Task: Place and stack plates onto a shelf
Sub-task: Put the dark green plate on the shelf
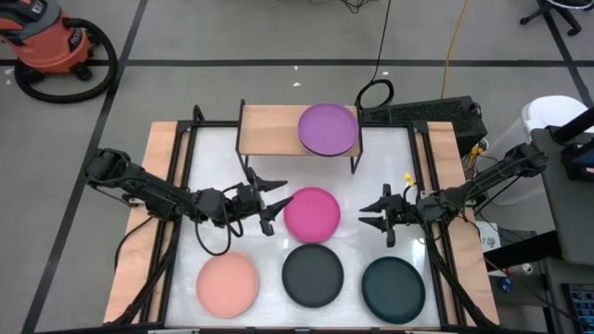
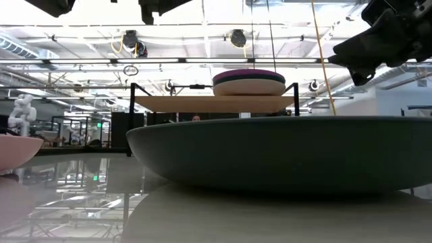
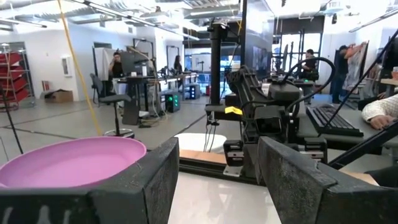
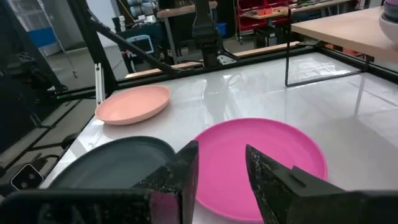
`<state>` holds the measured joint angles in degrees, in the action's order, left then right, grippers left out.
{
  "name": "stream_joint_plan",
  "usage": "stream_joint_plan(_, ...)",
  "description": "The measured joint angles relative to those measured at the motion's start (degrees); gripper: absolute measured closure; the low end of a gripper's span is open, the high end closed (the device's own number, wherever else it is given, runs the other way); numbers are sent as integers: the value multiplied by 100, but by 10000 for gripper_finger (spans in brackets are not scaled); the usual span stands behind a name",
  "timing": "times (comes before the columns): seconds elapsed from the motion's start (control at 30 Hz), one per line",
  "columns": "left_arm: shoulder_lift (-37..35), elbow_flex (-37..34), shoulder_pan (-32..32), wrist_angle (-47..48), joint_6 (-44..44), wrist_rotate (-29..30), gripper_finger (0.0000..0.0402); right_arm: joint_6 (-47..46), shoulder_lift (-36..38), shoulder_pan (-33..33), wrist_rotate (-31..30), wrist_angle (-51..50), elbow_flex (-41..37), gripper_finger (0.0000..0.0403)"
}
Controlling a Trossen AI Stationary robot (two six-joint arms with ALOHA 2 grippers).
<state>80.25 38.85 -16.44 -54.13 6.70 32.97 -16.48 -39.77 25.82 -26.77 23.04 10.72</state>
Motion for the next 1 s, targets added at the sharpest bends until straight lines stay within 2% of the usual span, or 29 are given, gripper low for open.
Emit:
stream_joint_plan(0.17,0,0,13,0,-11,-8,179,11,0,0,304,164,0,289)
stream_joint_plan(0.4,0,0,67,6,-155,-11,179,3,-2,0,317,152,-1,289)
stream_joint_plan(0.8,2,0,67,26,-146,-11,179,-60,-2,0,766,123,0,289)
stream_joint_plan(0.87,2,0,67,26,-144,-11,179,-137,0,0,785,-73,36,289)
stream_joint_plan(1.0,2,0,81,28,-142,-11,179,-415,-4,0,778,-1183,443,289)
